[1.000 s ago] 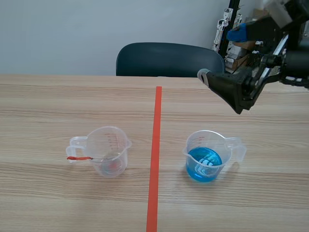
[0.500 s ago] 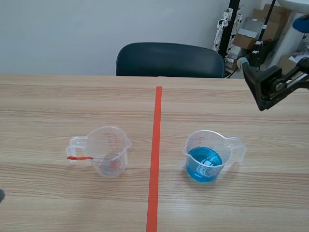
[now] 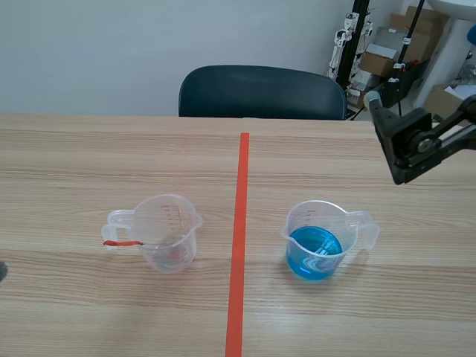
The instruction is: Do the redox reaction experiment. return to the home posture
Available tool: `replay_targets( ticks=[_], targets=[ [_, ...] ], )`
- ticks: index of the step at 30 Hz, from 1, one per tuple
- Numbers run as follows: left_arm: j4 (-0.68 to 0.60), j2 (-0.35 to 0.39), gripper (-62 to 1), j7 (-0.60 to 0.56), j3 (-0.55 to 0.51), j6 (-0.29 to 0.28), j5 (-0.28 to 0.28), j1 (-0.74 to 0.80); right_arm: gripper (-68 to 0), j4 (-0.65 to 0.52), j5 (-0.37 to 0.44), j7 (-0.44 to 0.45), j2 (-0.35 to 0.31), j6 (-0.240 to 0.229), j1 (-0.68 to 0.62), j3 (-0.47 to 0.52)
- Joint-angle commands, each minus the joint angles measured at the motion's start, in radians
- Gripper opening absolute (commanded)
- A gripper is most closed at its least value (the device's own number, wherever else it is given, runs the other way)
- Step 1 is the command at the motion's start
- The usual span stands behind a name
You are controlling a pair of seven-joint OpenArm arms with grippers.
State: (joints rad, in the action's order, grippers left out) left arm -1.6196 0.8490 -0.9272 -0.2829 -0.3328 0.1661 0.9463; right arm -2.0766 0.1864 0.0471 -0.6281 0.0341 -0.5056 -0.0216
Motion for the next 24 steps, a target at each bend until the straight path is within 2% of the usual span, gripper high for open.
replay_targets(
  ticks=[1, 4, 11, 17, 21, 24],
  targets=[
    [-0.017, 0.003, 1.4, 0.008, -0.002, 0.001, 0.006, -0.023, 0.4, -0.018, -0.013, 0.01, 0.033, 0.004, -0.004, 0.024],
    [-0.017, 0.003, 1.4, 0.039, -0.002, -0.002, 0.007, -0.051, 0.4, -0.027, -0.036, 0.011, 0.072, 0.004, -0.023, 0.045],
    [-0.017, 0.003, 1.4, 0.039, -0.002, -0.006, 0.0, -0.103, 0.4, -0.053, -0.052, 0.017, 0.091, 0.004, -0.064, 0.077],
    [-0.018, 0.013, 1.4, 0.051, 0.001, -0.029, -0.1, -0.159, 0.4, -0.089, -0.071, 0.059, 0.091, 0.002, -0.117, 0.078],
    [-0.018, 0.017, 1.4, 0.082, 0.003, -0.033, -0.108, -0.19, 0.4, -0.094, -0.079, 0.098, 0.088, -0.005, -0.164, 0.078],
    [-0.018, 0.017, 1.4, 0.122, 0.003, -0.065, -0.108, -0.22, 0.4, -0.093, -0.101, 0.093, 0.087, -0.008, -0.193, 0.078]
  ],
)
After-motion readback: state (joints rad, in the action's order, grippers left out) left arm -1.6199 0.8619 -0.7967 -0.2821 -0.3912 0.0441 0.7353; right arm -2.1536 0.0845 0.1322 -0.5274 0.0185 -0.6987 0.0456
